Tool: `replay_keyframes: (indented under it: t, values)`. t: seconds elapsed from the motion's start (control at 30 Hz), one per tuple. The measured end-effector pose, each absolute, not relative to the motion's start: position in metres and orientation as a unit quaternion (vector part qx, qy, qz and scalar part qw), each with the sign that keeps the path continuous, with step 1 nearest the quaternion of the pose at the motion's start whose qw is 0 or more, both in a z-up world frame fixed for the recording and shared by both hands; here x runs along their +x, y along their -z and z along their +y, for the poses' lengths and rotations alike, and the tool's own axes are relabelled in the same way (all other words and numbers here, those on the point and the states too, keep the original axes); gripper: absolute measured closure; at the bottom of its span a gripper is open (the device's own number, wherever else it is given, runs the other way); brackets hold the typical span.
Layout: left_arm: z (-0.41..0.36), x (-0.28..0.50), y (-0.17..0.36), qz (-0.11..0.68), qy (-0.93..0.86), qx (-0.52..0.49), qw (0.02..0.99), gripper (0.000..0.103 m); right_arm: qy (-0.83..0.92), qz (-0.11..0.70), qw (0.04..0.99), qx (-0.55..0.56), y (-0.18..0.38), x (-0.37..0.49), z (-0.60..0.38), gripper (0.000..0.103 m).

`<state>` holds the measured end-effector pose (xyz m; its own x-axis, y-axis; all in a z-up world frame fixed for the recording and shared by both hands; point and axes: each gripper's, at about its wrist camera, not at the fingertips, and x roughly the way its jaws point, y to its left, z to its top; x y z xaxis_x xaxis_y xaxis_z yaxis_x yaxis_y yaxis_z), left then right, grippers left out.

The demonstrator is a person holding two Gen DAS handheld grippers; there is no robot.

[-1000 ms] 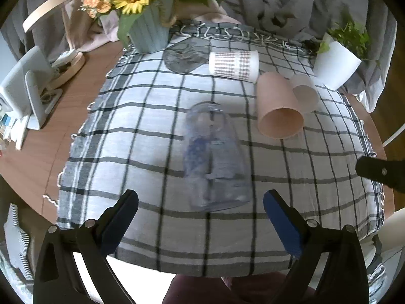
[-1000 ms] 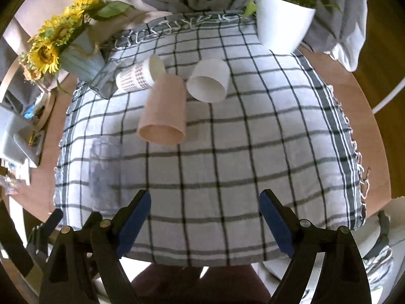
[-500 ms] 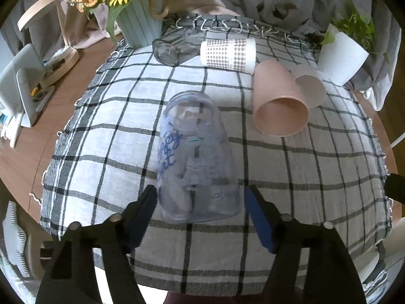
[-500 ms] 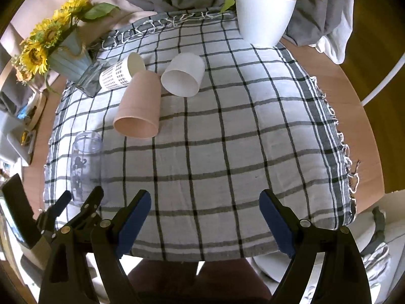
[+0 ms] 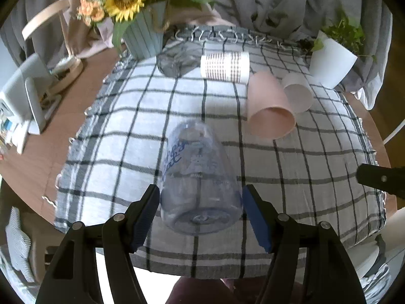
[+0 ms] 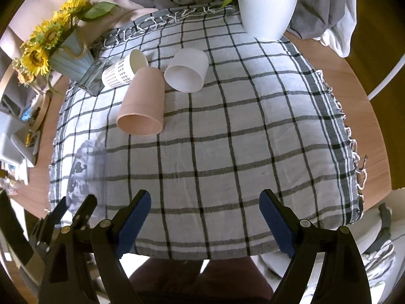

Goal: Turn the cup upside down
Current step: 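Grasp the clear jar with the left gripper and turn it opening-down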

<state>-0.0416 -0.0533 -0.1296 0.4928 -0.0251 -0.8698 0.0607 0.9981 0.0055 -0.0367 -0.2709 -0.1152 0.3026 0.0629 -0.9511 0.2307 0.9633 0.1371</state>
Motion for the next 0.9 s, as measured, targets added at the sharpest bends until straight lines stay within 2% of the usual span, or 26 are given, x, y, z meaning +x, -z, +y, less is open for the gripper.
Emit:
replay_keyframes:
  t: [0.2, 0.9]
  values:
    - [-0.048, -0.034, 0.108, 0.487, 0.033, 0.011, 0.873, 0.037, 0.039, 0.581, 0.801, 0.138, 0.110, -0.032, -0.267, 0.016]
    - [-0.028, 0.030, 0.102, 0.475, 0.048, -0.018, 0.879, 0.037, 0.047, 0.559, 0.810, 0.168, 0.096, -0.007, -0.251, 0.016]
